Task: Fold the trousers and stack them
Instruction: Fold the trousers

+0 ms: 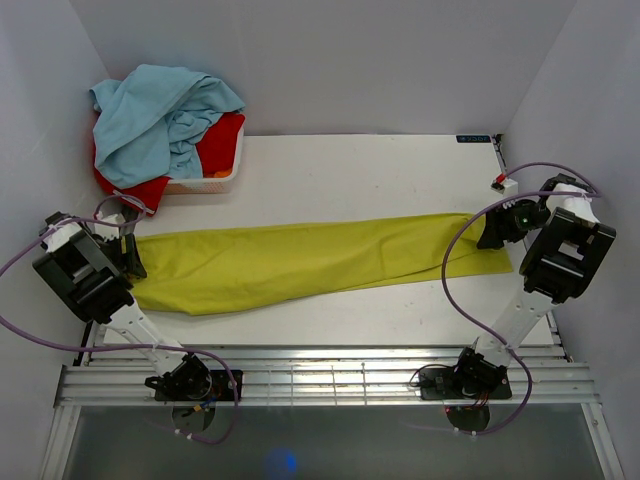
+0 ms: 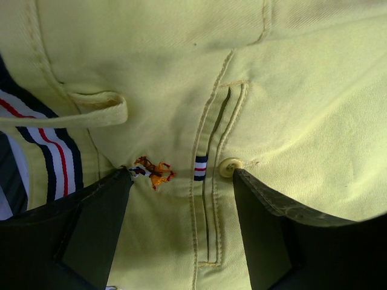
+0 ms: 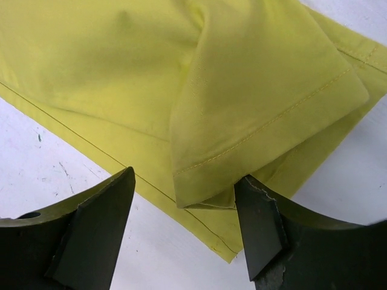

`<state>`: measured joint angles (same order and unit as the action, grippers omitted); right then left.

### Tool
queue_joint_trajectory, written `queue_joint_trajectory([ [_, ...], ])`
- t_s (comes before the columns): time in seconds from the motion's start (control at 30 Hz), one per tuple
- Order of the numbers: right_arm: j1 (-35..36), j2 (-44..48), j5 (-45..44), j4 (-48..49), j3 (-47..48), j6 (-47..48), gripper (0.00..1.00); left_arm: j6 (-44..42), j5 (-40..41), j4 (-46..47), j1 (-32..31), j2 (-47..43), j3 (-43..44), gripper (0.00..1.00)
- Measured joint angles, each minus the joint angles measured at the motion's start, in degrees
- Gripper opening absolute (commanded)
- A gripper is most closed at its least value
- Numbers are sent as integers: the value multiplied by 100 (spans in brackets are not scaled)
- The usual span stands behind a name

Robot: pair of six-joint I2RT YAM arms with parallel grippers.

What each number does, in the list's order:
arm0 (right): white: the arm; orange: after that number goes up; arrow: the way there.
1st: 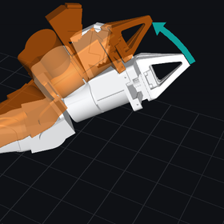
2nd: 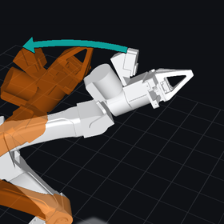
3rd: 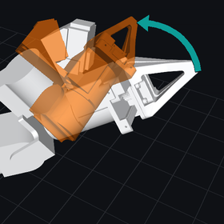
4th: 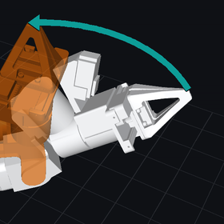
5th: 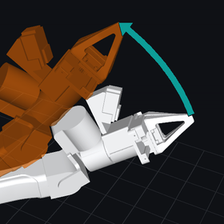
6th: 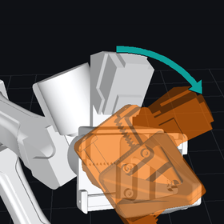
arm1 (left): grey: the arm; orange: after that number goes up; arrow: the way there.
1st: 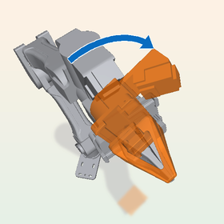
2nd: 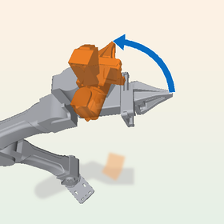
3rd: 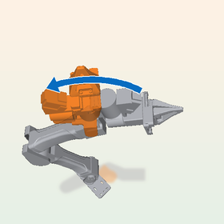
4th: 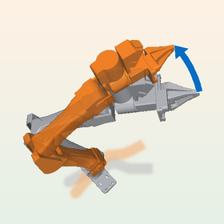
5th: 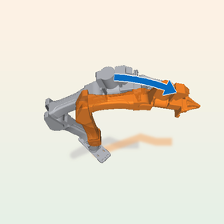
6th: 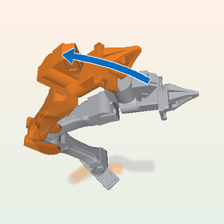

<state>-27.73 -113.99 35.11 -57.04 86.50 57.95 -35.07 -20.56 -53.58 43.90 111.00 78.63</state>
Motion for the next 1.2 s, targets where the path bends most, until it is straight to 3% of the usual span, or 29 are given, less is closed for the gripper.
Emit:
queue_joint_trajectory([
  [0.17,0,-17,-160,59,-4,197,63,20,42,-4,-24,2,7,80],
  [0.37,0,-17,-459,334,-39,317,68,44,66,-20,-48,13,28,80],
  [0.43,0,-15,-538,413,-116,422,66,48,68,-22,-55,17,42,80],
  [0.53,0,-15,-647,520,-313,553,50,57,68,-22,-61,24,52,80],
  [0.57,0,-15,-675,525,-365,590,34,57,68,-22,-63,24,52,80],
  [0.63,11,-15,-713,501,-393,678,13,59,66,-22,-63,28,57,80],
  [0.67,11,-15,-713,496,-393,671,8,59,66,-22,-63,28,59,80],
  [0.8,11,-11,-695,216,-212,651,8,59,66,-22,-63,28,59,80],
  [1.03,-175,-223,-328,-1073,1471,485,8,55,68,-24,-66,33,68,79],
  [1.2,-426,-328,-372,-1521,1681,243,8,39,68,-59,-81,92,140,79],
])
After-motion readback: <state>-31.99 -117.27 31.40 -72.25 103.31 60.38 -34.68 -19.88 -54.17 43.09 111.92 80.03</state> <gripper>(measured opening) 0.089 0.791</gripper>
